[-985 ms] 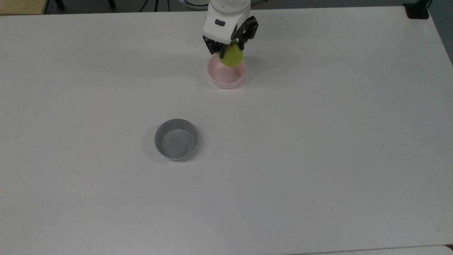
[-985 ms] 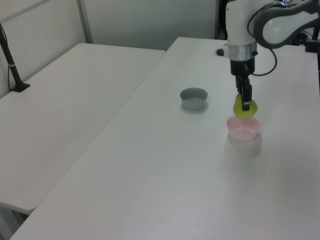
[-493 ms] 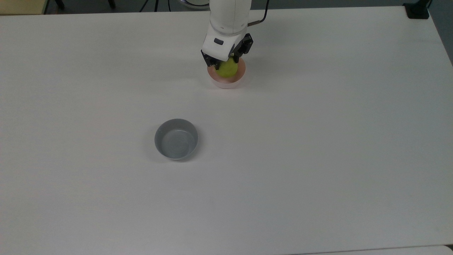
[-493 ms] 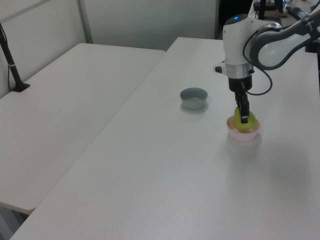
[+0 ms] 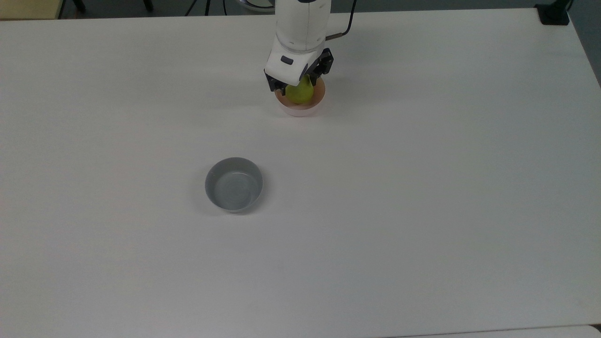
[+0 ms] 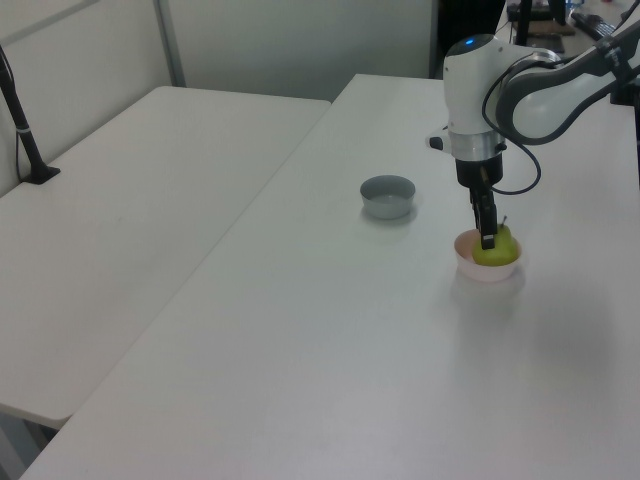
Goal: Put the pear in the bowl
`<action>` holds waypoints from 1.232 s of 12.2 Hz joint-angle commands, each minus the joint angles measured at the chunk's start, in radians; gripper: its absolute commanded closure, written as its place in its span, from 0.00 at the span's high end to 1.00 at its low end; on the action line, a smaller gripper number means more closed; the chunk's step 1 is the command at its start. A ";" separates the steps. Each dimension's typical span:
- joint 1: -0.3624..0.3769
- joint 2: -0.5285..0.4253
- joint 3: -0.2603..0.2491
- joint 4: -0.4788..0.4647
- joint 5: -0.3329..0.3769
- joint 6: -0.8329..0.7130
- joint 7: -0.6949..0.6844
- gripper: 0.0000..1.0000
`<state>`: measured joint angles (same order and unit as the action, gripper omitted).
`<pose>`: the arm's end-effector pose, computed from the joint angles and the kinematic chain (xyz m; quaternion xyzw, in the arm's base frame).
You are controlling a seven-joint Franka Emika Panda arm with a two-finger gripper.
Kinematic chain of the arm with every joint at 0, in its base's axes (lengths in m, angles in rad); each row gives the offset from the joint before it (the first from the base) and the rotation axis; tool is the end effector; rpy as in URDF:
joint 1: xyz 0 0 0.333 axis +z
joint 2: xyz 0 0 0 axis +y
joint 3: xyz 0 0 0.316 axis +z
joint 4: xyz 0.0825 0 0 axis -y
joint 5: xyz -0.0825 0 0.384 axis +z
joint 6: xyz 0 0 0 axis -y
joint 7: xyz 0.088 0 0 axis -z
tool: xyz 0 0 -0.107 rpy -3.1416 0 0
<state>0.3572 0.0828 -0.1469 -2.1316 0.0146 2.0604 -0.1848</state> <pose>0.5235 0.1131 0.3579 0.9785 0.1916 -0.0764 0.0009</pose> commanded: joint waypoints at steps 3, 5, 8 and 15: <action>-0.021 -0.021 0.006 0.041 -0.018 -0.067 0.025 1.00; -0.047 -0.031 0.004 0.125 -0.018 -0.171 0.025 1.00; -0.096 -0.034 -0.002 0.298 -0.024 -0.345 0.021 1.00; -0.217 -0.063 -0.003 0.575 -0.013 -0.579 0.027 1.00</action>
<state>0.1788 0.0393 -0.1526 -1.6010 0.0029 1.5212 -0.1752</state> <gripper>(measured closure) 0.000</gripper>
